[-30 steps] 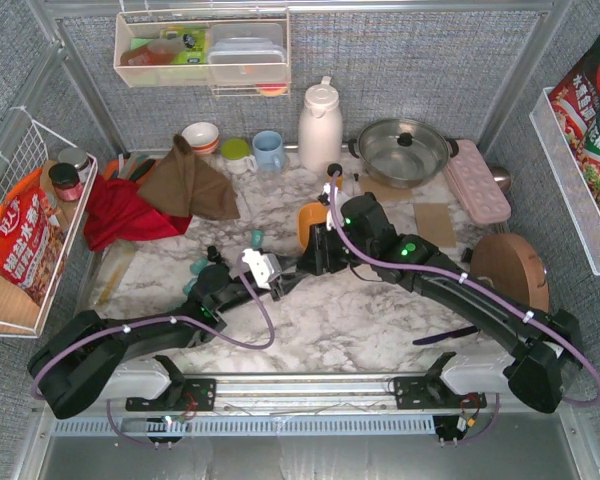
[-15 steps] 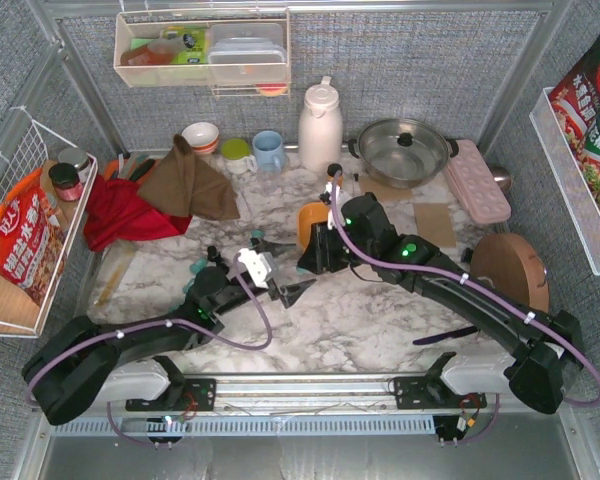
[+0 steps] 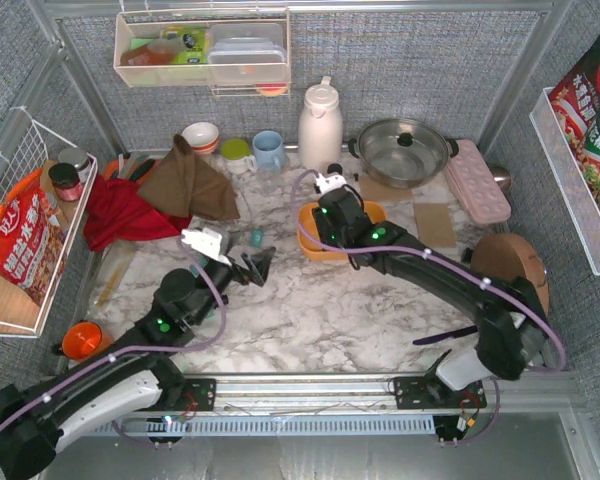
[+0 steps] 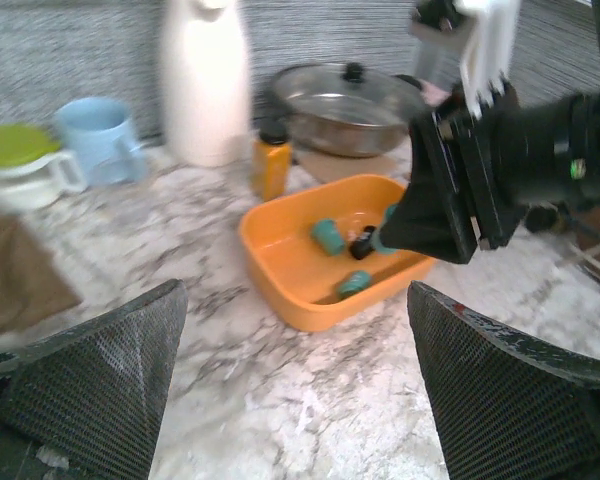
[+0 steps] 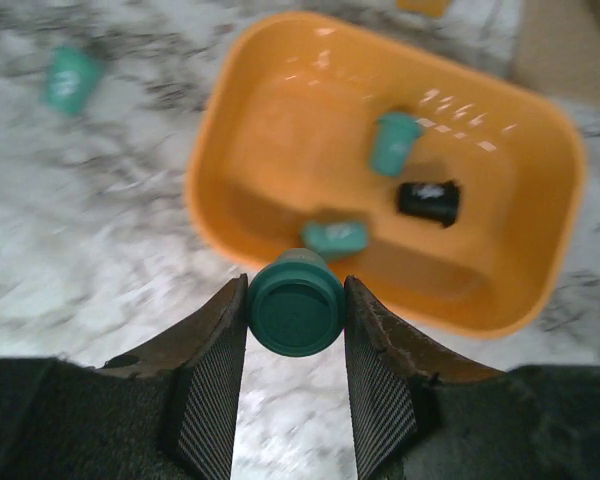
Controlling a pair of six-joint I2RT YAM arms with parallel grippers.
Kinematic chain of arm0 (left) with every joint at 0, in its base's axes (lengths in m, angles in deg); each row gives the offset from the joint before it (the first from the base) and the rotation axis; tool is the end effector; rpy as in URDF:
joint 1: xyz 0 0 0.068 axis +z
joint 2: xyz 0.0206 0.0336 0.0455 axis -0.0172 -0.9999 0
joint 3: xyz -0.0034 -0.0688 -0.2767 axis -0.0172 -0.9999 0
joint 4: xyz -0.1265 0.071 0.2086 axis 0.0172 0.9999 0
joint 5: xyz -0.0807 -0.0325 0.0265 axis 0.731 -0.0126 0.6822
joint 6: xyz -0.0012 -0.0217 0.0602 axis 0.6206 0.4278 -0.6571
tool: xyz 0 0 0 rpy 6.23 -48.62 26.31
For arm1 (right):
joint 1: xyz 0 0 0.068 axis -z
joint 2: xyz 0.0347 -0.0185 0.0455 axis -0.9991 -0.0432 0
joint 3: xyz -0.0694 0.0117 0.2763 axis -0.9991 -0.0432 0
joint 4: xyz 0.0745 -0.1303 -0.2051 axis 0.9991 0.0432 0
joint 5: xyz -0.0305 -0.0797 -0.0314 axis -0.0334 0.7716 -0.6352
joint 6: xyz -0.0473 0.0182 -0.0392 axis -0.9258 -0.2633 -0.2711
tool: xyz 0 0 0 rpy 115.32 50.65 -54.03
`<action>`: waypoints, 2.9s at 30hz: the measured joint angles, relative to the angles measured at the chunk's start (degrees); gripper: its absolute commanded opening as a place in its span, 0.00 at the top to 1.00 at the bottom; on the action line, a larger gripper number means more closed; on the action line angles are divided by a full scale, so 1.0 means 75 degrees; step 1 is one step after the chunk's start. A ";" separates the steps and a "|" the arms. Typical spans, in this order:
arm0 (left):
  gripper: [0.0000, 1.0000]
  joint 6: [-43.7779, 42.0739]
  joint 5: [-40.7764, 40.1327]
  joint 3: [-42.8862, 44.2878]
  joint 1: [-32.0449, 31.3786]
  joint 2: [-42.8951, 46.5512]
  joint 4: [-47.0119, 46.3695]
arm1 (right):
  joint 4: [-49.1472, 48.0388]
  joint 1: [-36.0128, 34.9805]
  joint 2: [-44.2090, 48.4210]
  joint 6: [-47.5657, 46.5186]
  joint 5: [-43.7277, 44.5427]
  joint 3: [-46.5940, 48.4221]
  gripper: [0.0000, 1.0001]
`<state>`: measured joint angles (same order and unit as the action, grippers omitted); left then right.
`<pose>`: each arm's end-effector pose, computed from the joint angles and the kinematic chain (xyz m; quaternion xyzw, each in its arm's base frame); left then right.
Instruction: Mix the coffee capsules in the storage basket
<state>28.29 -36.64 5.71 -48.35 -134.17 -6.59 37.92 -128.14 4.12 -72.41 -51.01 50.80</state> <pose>0.1284 -0.1353 0.3019 0.1531 0.6177 -0.3209 0.7014 0.2614 0.2034 0.3124 -0.1352 0.8625 0.0838 0.4803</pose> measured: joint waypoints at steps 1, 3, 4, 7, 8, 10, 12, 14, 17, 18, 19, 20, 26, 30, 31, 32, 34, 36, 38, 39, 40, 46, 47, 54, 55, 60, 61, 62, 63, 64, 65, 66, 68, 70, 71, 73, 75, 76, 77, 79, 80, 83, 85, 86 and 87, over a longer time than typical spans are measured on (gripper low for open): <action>0.01 0.0210 -0.0405 0.0227 0.0000 0.0187 0.0565 | -0.0085 0.0061 -0.0262 -0.0181 0.0268 0.0087 0.79; 0.01 0.0574 -0.1049 0.0691 0.0000 0.0463 0.1614 | -0.0233 0.0195 -0.0737 -0.0472 0.0670 0.0286 0.79; 0.01 0.0746 -0.1297 0.0950 0.0000 0.0580 0.2194 | -0.0335 0.0262 -0.0985 -0.0606 0.0828 0.0405 0.79; 0.01 0.1070 -0.1871 0.1676 0.0000 0.0895 0.3724 | -0.0560 0.0443 -0.1632 -0.0906 0.1142 0.0752 0.78; 0.01 0.1113 -0.2005 0.1833 0.0000 0.1003 0.4138 | -0.0624 0.0507 -0.1827 -0.0962 0.1201 0.0868 0.77; 0.01 0.1110 -0.2203 0.1947 0.0000 0.1262 0.4817 | -0.0708 0.0621 -0.2180 -0.1008 0.1297 0.1072 0.69; 0.01 0.1110 -0.2390 0.1792 0.0000 0.1585 0.5246 | -0.0787 0.0726 -0.2457 -0.1005 0.1329 0.1209 0.61; 0.01 0.1107 -0.2544 0.1533 0.0000 0.1923 0.5549 | -0.0833 0.0822 -0.2702 -0.0941 0.1320 0.1326 0.58; 0.01 0.1046 -0.2559 0.1370 0.0000 0.2200 0.5692 | -0.0857 0.0962 -0.2970 -0.0720 0.1244 0.1443 0.52; 0.01 0.1017 -0.2562 0.1338 0.0003 0.2279 0.5692 | -0.0857 0.1005 -0.3022 -0.0659 0.1209 0.1466 0.48; 0.01 0.0976 -0.2567 0.1311 0.0006 0.2352 0.5689 | -0.0857 0.1037 -0.3072 -0.0574 0.1160 0.1483 0.42; 0.01 0.0965 -0.2579 0.1288 0.0009 0.2396 0.5686 | -0.0857 0.1081 -0.3107 -0.0501 0.1125 0.1501 0.37; 0.01 0.0918 -0.2579 0.1247 0.0023 0.2331 0.5703 | -0.0787 0.1192 -0.2975 -0.0210 0.1049 0.1478 0.19; 0.01 0.1003 -0.2608 0.1311 0.0035 0.2151 0.5834 | -0.0714 0.1204 -0.2439 -0.0102 0.1035 0.1209 0.17; 0.01 0.1090 -0.2646 0.1358 0.0035 0.2090 0.5887 | -0.0720 0.1204 -0.2226 -0.0076 0.1023 0.1061 0.18; 0.01 0.1198 -0.2696 0.1416 0.0035 0.2017 0.5931 | -0.0729 0.1204 -0.1976 -0.0038 0.1020 0.0874 0.17; 0.01 0.1478 -0.2844 0.1518 0.0035 0.1862 0.6006 | -0.0804 0.1207 -0.1454 0.0015 0.1011 0.0431 0.18; 0.01 0.1988 -0.3156 0.1562 0.0035 0.1658 0.6117 | -0.0871 0.1207 -0.0877 0.0093 0.0968 -0.0085 0.18; 0.01 0.2611 -0.3506 0.1501 0.0032 0.1440 0.6339 | -0.0985 0.1204 -0.0315 0.0128 0.0889 -0.0574 0.18; 0.01 0.2970 -0.3675 0.1448 0.0032 0.1335 0.6481 | -0.1058 0.1204 -0.0041 0.0152 0.0831 -0.0819 0.18; 0.01 0.3314 -0.3841 0.1402 0.0032 0.1250 0.6642 | -0.1139 0.1204 0.0207 0.0172 0.0799 -0.1072 0.18; 0.01 0.5566 -0.4599 0.1253 0.0044 0.0734 0.7638 | -0.1431 0.1180 0.1475 0.0178 0.0557 -0.2518 0.19; 0.01 0.5922 -0.4674 0.1236 0.0050 0.0635 0.7784 | -0.1545 0.1180 0.1641 0.0178 0.0513 -0.2696 0.18; 0.07 0.8148 -0.4814 0.0909 0.0201 0.0032 0.8784 | -0.1985 0.1183 0.2229 0.0012 0.0417 -0.3448 0.18; 0.09 0.8448 -0.4791 0.0836 0.0227 -0.0032 0.8923 | -0.1990 0.1183 0.2305 0.0003 0.0411 -0.3471 0.19; 0.26 0.9911 -0.4386 0.0146 0.0405 0.0050 0.9518 | -0.2049 0.1183 0.2690 -0.0052 0.0277 -0.3485 0.18; 0.33 1.0115 -0.4299 0.0006 0.0428 0.0175 0.9588 | -0.2055 0.1183 0.2751 -0.0073 0.0277 -0.3503 0.18; 0.36 1.0337 -0.4182 -0.0149 0.0455 0.0338 0.9646 | -0.2055 0.1189 0.2795 -0.0090 0.0271 -0.3520 0.19; 0.38 1.0544 -0.4077 -0.0306 0.0487 0.0522 0.9710 | -0.2043 0.1192 0.2833 -0.0105 0.0262 -0.3535 0.18; 0.39 1.0707 -0.3978 -0.0458 0.0504 0.0711 0.9774 | -0.2037 0.1192 0.2856 -0.0105 0.0242 -0.3535 0.18; 0.41 1.0841 -0.3914 -0.0612 0.0527 0.0906 0.9809 | -0.2037 0.1192 0.2891 -0.0105 0.0245 -0.3535 0.18; 0.42 1.0955 -0.3829 -0.0749 0.0565 0.1093 0.9850 | -0.2037 0.1192 0.2929 -0.0105 0.0242 -0.3535 0.18; 0.45 1.1118 -0.3719 -0.0970 0.0664 0.1451 0.9879 | -0.2037 0.1192 0.3010 -0.0105 0.0213 -0.3535 0.18; 0.45 1.1115 -0.3620 -0.1105 0.0787 0.1655 0.9871 | -0.2037 0.1192 0.3075 -0.0108 0.0204 -0.3541 0.18; 0.44 1.1095 -0.3555 -0.1148 0.0874 0.1711 0.9859 | -0.2037 0.1192 0.3104 -0.0108 0.0160 -0.3544 0.18; 0.42 1.0891 -0.3442 -0.1172 0.1096 0.1682 0.9780 | -0.2034 0.1198 0.3139 -0.0108 0.0140 -0.3547 0.18; 0.41 1.0483 -0.3276 -0.1128 0.1416 0.1451 0.9594 | -0.2034 0.1198 0.3165 -0.0108 0.0137 -0.3547 0.18; 0.41 1.0261 -0.3171 -0.1070 0.1603 0.1265 0.9515 | -0.2031 0.1198 0.3177 -0.0111 0.0137 -0.3547 0.19; 0.41 1.0045 -0.3086 -0.1000 0.1786 0.1049 0.9416 | -0.2031 0.1198 0.3182 -0.0111 0.0137 -0.3547 0.19; 0.41 0.9637 -0.2920 -0.0848 0.2154 0.0595 0.9221 | -0.2017 0.1198 0.3188 -0.0137 0.0137 -0.3547 0.19; 0.41 0.9442 -0.2865 -0.0778 0.2314 0.0396 0.9133 | -0.1990 0.1198 0.3197 -0.0137 0.0137 -0.3547 0.18; 0.41 0.8830 -0.2602 -0.0664 0.2777 -0.0111 0.8830 | -0.1964 0.1201 0.3261 -0.0169 0.0137 -0.3547 0.18; 0.41 0.8498 -0.2483 -0.0644 0.2987 -0.0271 0.8585 | -0.1967 0.1207 0.3302 -0.0189 0.0143 -0.3555 0.18; 0.41 0.8329 -0.2430 -0.0638 0.3069 -0.0350 0.8483 | -0.1967 0.1207 0.3311 -0.0192 0.0146 -0.3567 0.18; 0.41 0.8180 -0.2375 -0.0629 0.3133 -0.0420 0.8376 | -0.1953 0.1207 0.3316 -0.0201 0.0149 -0.3579 0.19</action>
<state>89.64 -54.45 0.99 -24.86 -137.31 56.22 23.28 -119.10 29.00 -73.91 -49.90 23.96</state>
